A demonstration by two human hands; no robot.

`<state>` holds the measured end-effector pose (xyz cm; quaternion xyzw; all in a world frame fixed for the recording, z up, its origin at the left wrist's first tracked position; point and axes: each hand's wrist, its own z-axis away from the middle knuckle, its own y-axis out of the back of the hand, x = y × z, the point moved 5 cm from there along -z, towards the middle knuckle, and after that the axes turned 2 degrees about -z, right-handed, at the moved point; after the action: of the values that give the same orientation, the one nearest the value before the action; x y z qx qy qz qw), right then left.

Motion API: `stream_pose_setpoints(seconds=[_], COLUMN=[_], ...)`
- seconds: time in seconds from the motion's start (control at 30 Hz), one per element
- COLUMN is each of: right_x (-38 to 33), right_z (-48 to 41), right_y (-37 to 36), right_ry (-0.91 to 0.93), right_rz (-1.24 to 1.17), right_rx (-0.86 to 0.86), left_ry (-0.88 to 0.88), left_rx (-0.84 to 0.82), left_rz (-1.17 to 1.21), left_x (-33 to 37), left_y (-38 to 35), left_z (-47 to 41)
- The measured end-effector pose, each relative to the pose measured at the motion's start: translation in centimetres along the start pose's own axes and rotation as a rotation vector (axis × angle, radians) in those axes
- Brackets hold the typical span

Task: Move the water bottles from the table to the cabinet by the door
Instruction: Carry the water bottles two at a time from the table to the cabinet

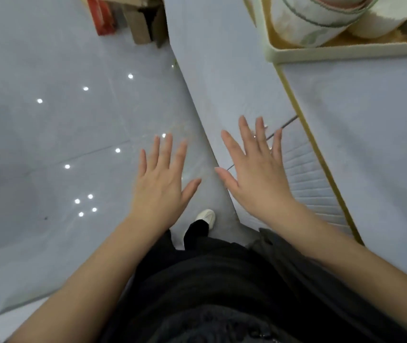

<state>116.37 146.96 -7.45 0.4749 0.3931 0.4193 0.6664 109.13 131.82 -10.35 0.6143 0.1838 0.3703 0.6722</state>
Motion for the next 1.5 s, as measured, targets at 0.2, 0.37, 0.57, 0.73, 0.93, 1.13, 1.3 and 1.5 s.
stream_pose_setpoints(seconds=[0.2,0.37,0.57,0.73,0.93,1.13,1.3,1.5], right_x=[-8.6,-16.2,-25.4,-33.6,-42.0,-50.2,-57.6,-67.7], right_z=[-2.1,-3.8,-5.9,-7.1,-7.9,-9.5,-13.2,-17.5], right_y=[-4.1,-6.1,-7.3,-8.7,-10.4,-12.3,-13.7,-13.8], right_ry=[0.193,0.281,0.398,0.545,0.765,0.947,1.052,1.204], right_rz=[0.075,0.119,0.157,0.229,0.299,0.376,0.477,0.578], right_rx=[-0.211,-0.276,-0.305,-0.381,-0.428,-0.489,-0.548,-0.557], left_ry=[0.265,0.388,0.554,0.795,1.036,1.247,1.393,1.525], left_rx=[-0.136,-0.155,-0.141,-0.126,-0.123,-0.095,-0.11,-0.066], left_rz=[0.004,0.056,0.123,0.181,0.297,0.392,0.487,0.545], left_x=[-8.5,-14.6,-21.9,-27.9,-31.8,-36.1,-42.0,-49.5], left_y=[-1.7,-1.8,-1.3,-1.6,-2.5,-2.5,-2.1,0.6], left_z=[4.9,8.6,12.9,17.8,22.3,25.3,25.8,25.5])
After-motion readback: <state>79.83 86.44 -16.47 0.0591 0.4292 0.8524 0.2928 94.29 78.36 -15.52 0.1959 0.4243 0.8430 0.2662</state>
